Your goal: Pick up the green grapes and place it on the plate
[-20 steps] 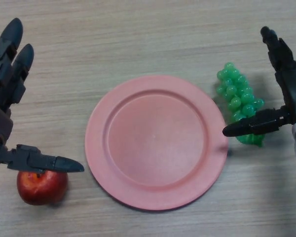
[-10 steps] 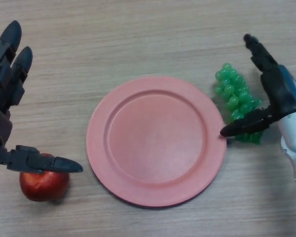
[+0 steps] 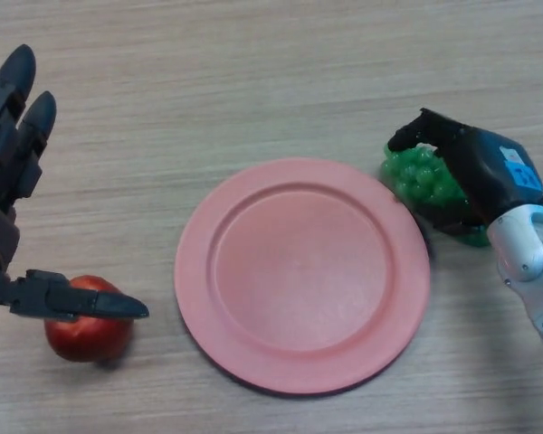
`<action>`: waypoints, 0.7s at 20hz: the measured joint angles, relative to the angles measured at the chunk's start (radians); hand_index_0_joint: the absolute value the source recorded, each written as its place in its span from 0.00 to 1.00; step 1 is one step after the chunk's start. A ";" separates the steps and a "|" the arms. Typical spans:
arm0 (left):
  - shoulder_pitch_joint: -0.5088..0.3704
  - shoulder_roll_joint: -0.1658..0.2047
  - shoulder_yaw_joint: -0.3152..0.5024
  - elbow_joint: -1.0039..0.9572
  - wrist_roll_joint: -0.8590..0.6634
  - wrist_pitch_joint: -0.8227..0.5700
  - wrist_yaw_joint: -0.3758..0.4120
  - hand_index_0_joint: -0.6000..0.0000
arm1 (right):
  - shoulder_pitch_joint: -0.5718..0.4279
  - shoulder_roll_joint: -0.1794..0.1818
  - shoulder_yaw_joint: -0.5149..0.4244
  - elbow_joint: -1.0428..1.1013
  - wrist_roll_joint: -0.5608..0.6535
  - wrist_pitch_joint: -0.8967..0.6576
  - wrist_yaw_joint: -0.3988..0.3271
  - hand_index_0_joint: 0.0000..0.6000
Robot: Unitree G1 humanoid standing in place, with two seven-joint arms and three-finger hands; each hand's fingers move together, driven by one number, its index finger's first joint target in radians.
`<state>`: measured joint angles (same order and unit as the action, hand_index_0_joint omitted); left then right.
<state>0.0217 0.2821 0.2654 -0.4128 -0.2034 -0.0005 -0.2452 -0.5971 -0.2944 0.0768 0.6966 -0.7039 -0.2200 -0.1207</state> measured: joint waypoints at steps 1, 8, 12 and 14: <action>0.004 0.000 0.000 -0.001 0.000 0.000 0.000 1.00 | 0.014 0.000 -0.003 -0.042 0.000 0.042 0.016 1.00; 0.008 -0.006 0.009 -0.002 0.000 0.000 0.000 1.00 | 0.097 0.056 -0.058 -0.567 0.232 0.370 0.195 1.00; 0.000 -0.006 0.018 0.000 -0.001 -0.001 0.000 1.00 | 0.126 0.103 0.114 -0.865 0.337 0.644 0.242 1.00; 0.000 -0.006 0.018 0.003 -0.010 -0.001 0.000 1.00 | 0.128 0.105 0.217 -0.956 0.374 0.716 0.241 1.00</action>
<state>0.0214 0.2757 0.2839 -0.4101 -0.2138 -0.0013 -0.2448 -0.4686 -0.1896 0.2940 -0.2595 -0.3298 0.4962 0.1202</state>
